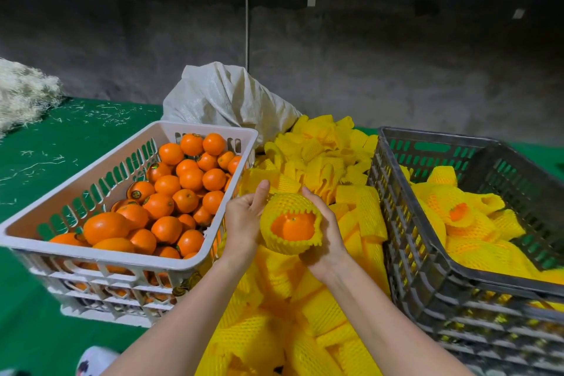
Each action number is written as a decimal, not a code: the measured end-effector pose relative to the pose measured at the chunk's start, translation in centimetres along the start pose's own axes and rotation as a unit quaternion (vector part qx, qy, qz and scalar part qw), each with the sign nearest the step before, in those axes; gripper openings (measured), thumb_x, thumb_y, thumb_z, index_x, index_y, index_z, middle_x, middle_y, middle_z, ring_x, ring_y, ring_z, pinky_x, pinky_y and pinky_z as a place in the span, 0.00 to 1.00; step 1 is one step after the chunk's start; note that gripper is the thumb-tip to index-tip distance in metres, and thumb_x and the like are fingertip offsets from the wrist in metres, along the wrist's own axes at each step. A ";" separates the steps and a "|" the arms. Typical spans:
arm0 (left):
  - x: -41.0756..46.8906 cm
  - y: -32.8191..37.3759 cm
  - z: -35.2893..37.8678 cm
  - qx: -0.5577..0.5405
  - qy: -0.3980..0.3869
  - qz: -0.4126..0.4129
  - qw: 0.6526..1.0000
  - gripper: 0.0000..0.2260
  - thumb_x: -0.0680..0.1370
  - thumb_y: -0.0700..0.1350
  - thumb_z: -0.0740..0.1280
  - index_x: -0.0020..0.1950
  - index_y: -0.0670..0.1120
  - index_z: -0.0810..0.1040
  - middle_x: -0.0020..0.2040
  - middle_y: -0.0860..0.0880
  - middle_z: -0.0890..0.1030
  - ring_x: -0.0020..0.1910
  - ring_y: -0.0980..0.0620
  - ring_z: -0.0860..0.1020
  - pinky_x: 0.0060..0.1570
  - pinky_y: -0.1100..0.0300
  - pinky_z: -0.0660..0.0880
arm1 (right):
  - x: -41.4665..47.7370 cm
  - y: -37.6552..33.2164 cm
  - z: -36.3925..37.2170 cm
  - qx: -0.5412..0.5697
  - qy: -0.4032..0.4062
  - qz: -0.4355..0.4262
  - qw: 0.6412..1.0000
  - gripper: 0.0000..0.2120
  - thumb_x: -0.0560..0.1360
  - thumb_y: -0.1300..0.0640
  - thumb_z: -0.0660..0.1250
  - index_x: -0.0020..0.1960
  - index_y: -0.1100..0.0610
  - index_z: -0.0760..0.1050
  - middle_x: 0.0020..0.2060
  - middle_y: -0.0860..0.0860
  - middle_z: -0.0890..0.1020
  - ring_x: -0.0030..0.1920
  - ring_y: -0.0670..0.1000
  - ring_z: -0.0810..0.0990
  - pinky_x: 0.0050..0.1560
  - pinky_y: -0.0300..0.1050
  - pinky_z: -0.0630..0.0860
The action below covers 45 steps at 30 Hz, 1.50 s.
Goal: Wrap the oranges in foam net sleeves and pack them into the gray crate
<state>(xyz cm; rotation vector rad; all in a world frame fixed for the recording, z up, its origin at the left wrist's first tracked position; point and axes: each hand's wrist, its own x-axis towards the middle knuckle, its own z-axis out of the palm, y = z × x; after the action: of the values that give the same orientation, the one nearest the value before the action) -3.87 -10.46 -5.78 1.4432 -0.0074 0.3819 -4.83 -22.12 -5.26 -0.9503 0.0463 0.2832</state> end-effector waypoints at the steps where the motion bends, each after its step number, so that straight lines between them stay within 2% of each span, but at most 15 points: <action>1: -0.1 0.0 0.0 0.003 -0.005 0.008 1.000 0.34 0.71 0.62 0.62 0.27 0.29 0.66 0.29 0.38 0.69 0.32 0.44 0.65 0.34 0.50 0.62 | -0.1 -0.1 0.1 0.004 -0.003 0.001 1.000 0.17 0.73 0.48 0.62 0.32 0.51 0.84 0.33 0.52 0.84 0.33 0.49 0.83 0.32 0.39 0.79; 6: -0.2 0.7 0.3 0.016 -0.014 0.022 1.000 0.32 0.71 0.60 0.63 0.31 0.28 0.69 0.31 0.32 0.72 0.34 0.44 0.67 0.33 0.43 0.66 | -0.7 -0.4 0.2 -0.016 -0.045 -0.025 0.999 0.15 0.70 0.50 0.63 0.29 0.51 0.83 0.29 0.50 0.83 0.30 0.46 0.82 0.31 0.37 0.77; 8: -0.1 0.8 0.2 -0.003 -0.030 -0.069 0.997 0.31 0.69 0.63 0.65 0.41 0.32 0.75 0.43 0.37 0.78 0.43 0.44 0.75 0.45 0.47 0.71 | -0.8 -0.6 0.0 -0.042 -0.044 -0.050 0.997 0.18 0.75 0.52 0.60 0.33 0.52 0.84 0.33 0.49 0.84 0.35 0.46 0.83 0.35 0.38 0.79; 10: -0.2 0.8 -0.3 -0.039 -0.103 -0.211 0.971 0.21 0.72 0.65 0.62 0.53 0.51 0.79 0.60 0.44 0.78 0.56 0.46 0.78 0.54 0.48 0.76 | -0.6 -0.7 -0.3 -0.136 -0.001 -0.116 0.984 0.12 0.76 0.51 0.60 0.43 0.50 0.81 0.42 0.48 0.84 0.47 0.47 0.82 0.47 0.42 0.79; 12: -0.6 1.4 -0.4 -0.094 -0.177 -0.314 0.928 0.13 0.72 0.65 0.63 0.50 0.60 0.78 0.57 0.46 0.82 0.51 0.44 0.82 0.42 0.48 0.80 | -0.6 -0.8 -0.8 -0.215 0.033 -0.192 0.957 0.08 0.73 0.49 0.60 0.49 0.49 0.74 0.43 0.42 0.82 0.46 0.39 0.80 0.44 0.33 0.76; 15: -0.9 1.8 0.1 -0.117 -0.216 -0.352 0.903 0.23 0.61 0.65 0.70 0.49 0.54 0.82 0.47 0.45 0.85 0.45 0.45 0.84 0.38 0.49 0.80 | -0.7 -0.7 -1.2 -0.284 0.036 -0.224 0.931 0.17 0.70 0.47 0.55 0.55 0.53 0.70 0.48 0.48 0.77 0.48 0.42 0.77 0.42 0.32 0.72; 19: -1.1 1.4 0.4 -0.105 -0.253 -0.306 0.912 0.26 0.65 0.60 0.70 0.59 0.50 0.77 0.54 0.47 0.84 0.52 0.48 0.82 0.47 0.53 0.79 | -1.5 -1.0 -2.0 -0.290 0.007 -0.251 0.924 0.18 0.72 0.46 0.57 0.62 0.38 0.63 0.64 0.45 0.69 0.63 0.37 0.68 0.56 0.32 0.69; 21: -1.2 1.3 0.4 -0.110 -0.259 -0.287 0.916 0.26 0.67 0.60 0.68 0.61 0.49 0.76 0.58 0.49 0.82 0.56 0.49 0.81 0.52 0.54 0.79 | -2.2 -0.8 -2.2 -0.318 -0.031 -0.255 0.913 0.23 0.72 0.38 0.59 0.65 0.31 0.58 0.70 0.36 0.62 0.70 0.36 0.59 0.64 0.32 0.64; 23: -1.5 1.7 0.6 -0.086 -0.249 -0.279 0.923 0.35 0.67 0.64 0.64 0.71 0.50 0.68 0.71 0.51 0.71 0.68 0.48 0.72 0.65 0.48 0.71 | -2.8 -0.6 -2.1 -0.366 -0.073 -0.242 0.896 0.25 0.72 0.35 0.60 0.66 0.29 0.56 0.66 0.24 0.58 0.68 0.28 0.55 0.61 0.22 0.61; 25: -1.7 1.6 1.2 -0.058 -0.219 -0.270 0.936 0.40 0.67 0.69 0.59 0.76 0.54 0.57 0.77 0.53 0.58 0.75 0.48 0.59 0.72 0.44 0.59 | -3.0 -0.9 -1.9 -0.394 -0.078 -0.233 0.886 0.23 0.74 0.43 0.63 0.65 0.31 0.59 0.65 0.24 0.60 0.67 0.26 0.57 0.59 0.22 0.61; 31: -1.7 2.5 4.6 -0.167 -0.164 -0.256 0.938 0.34 0.72 0.68 0.51 0.68 0.48 0.71 0.61 0.45 0.80 0.57 0.48 0.80 0.55 0.49 0.77 | -4.1 -4.8 -1.8 -0.470 -0.008 -0.287 0.834 0.28 0.67 0.54 0.75 0.64 0.46 0.69 0.62 0.47 0.73 0.63 0.46 0.70 0.64 0.46 0.69; 35: -2.0 3.4 8.5 -0.006 -0.169 -0.160 0.973 0.30 0.73 0.68 0.47 0.62 0.52 0.75 0.58 0.47 0.80 0.55 0.48 0.80 0.58 0.48 0.76 | -4.9 -10.0 -4.0 -0.523 0.005 -0.324 0.788 0.28 0.63 0.52 0.71 0.62 0.48 0.71 0.59 0.49 0.74 0.61 0.47 0.71 0.61 0.42 0.69; 39: -2.4 3.2 14.6 0.025 -0.186 -0.031 0.982 0.13 0.83 0.45 0.54 0.62 0.41 0.72 0.42 0.48 0.78 0.38 0.51 0.76 0.35 0.64 0.75 | -3.8 -15.8 -9.0 -0.520 0.074 -0.358 0.772 0.28 0.64 0.60 0.76 0.62 0.53 0.71 0.56 0.46 0.73 0.57 0.44 0.71 0.55 0.27 0.66; 42: -2.2 2.3 20.0 0.142 -0.248 0.100 0.953 0.10 0.81 0.36 0.59 0.61 0.37 0.73 0.41 0.47 0.77 0.37 0.50 0.76 0.39 0.59 0.73 | -2.0 -20.1 -14.2 -0.487 0.177 -0.337 0.787 0.28 0.65 0.63 0.75 0.61 0.50 0.69 0.52 0.45 0.73 0.51 0.43 0.72 0.47 0.29 0.69; 45: -2.0 0.7 24.3 0.301 -0.324 0.203 0.874 0.11 0.80 0.39 0.61 0.62 0.40 0.75 0.50 0.42 0.80 0.51 0.43 0.77 0.48 0.54 0.71 | 0.7 -23.5 -19.9 -0.502 0.314 -0.248 0.766 0.28 0.64 0.57 0.75 0.59 0.48 0.65 0.49 0.48 0.72 0.50 0.51 0.72 0.48 0.42 0.70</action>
<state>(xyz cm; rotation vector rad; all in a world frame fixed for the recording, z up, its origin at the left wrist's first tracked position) -0.50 -34.37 -2.21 2.1439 -0.8107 0.2245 3.60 -50.87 1.72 -2.0557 0.2746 -0.6015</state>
